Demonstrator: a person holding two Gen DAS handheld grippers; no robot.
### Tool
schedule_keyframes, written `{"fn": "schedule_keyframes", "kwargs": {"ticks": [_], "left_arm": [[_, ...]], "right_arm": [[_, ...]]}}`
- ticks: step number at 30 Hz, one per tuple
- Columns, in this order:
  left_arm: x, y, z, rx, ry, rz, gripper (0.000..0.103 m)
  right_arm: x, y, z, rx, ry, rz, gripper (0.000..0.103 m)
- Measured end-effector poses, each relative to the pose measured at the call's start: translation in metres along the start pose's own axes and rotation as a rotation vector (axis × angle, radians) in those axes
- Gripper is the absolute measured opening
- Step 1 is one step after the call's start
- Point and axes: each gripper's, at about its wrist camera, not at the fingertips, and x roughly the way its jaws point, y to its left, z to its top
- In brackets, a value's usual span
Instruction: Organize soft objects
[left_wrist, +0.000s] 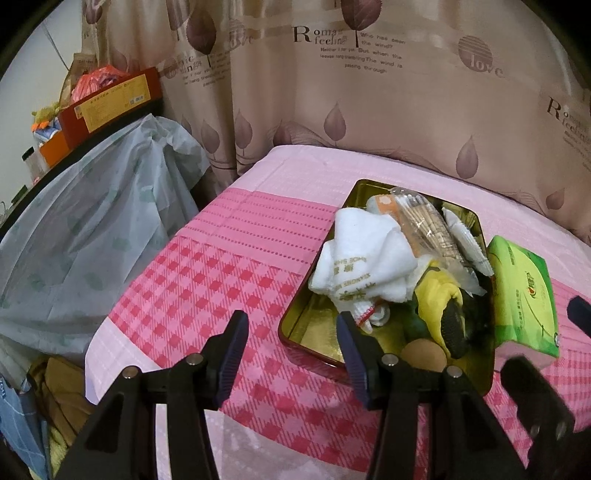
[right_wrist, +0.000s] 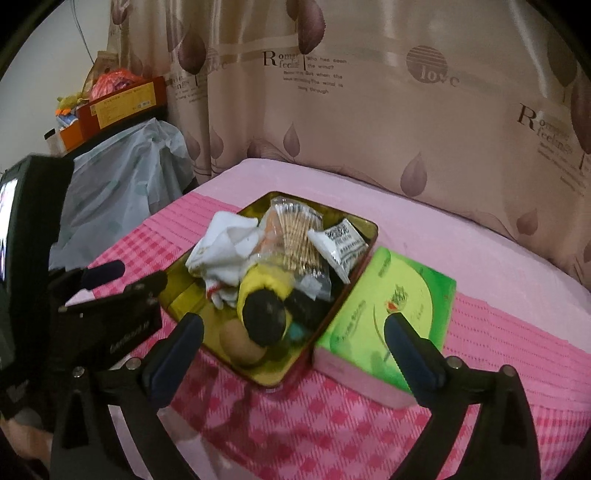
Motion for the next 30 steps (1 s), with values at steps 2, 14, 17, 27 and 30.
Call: {"fn": "schedule_keyframes", "kwargs": {"ticks": [2,14,17,27,30], "left_arm": [[0.000,-0.001,0.001,0.004,-0.002,0.000,0.051],[-0.001,-0.004,0.000,0.012,-0.004,0.001,0.051],[-0.001,-0.005,0.000,0.016,-0.002,-0.002,0.051],[-0.002,-0.008,-0.001,0.027,-0.005,-0.009,0.051],[-0.002,-0.008,-0.001,0.028,-0.005,-0.010,0.051]], "right_arm": [[-0.003,0.000,-0.005,0.008,0.001,-0.018,0.100],[0.001,0.004,-0.022,0.013,0.047,-0.047,0.100],[0.002,0.004,-0.024,0.017,0.051,-0.047,0.100],[0.008,0.007,-0.027,0.019,0.071,-0.041,0.100],[0.008,0.008,-0.027,0.019,0.070,-0.043,0.100]]}}
